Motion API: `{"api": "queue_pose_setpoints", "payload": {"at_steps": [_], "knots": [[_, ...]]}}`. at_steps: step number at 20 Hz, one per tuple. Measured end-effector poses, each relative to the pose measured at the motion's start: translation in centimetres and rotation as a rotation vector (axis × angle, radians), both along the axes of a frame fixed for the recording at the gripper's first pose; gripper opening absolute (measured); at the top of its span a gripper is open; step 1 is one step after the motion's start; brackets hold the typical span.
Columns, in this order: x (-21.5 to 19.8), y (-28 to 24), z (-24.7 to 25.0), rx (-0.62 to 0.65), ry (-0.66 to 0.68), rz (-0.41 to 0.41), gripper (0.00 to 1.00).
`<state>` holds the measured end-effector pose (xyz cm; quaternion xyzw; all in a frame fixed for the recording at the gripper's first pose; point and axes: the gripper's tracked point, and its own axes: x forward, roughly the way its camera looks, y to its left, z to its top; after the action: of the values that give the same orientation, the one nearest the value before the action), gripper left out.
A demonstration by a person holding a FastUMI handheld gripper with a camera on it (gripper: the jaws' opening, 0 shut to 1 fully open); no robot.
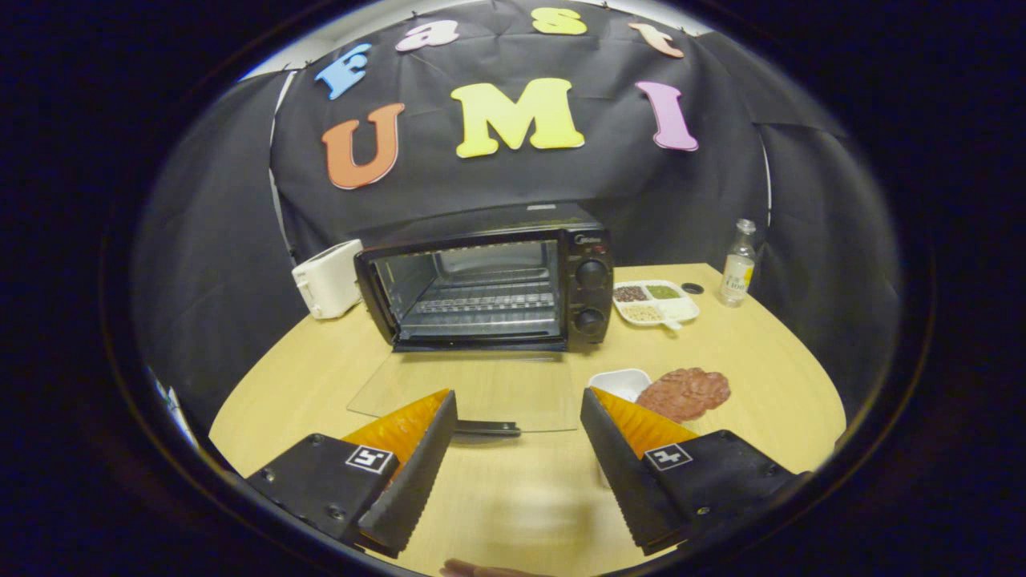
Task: Open the toaster oven, put the food inside, and close the toaster oven door.
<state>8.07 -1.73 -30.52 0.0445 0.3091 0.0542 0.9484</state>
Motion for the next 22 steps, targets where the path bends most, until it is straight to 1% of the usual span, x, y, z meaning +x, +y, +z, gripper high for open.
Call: {"api": "queue_pose_setpoints", "payload": {"at_steps": [6,9,13,14,15,16,19,21,22], "knots": [[1.4,-10.0,0.9,0.003,0.053,-0.052,0.98],[2.0,-13.2,0.2,0.0,0.098,-0.042,0.95],[3.3,-15.4,-2.1,0.039,0.195,0.005,0.92],[3.6,-15.6,-2.8,0.066,0.227,0.026,0.88],[4.0,-15.5,-3.3,0.106,0.254,0.048,0.86],[4.3,-15.5,-4.0,0.14,0.286,0.081,0.81],[5.1,-16.1,-5.7,0.227,0.351,0.104,0.7],[5.2,-15.1,-5.8,0.331,0.371,0.13,0.62],[4.8,-14.5,-5.5,0.375,0.369,0.129,0.42]]}}
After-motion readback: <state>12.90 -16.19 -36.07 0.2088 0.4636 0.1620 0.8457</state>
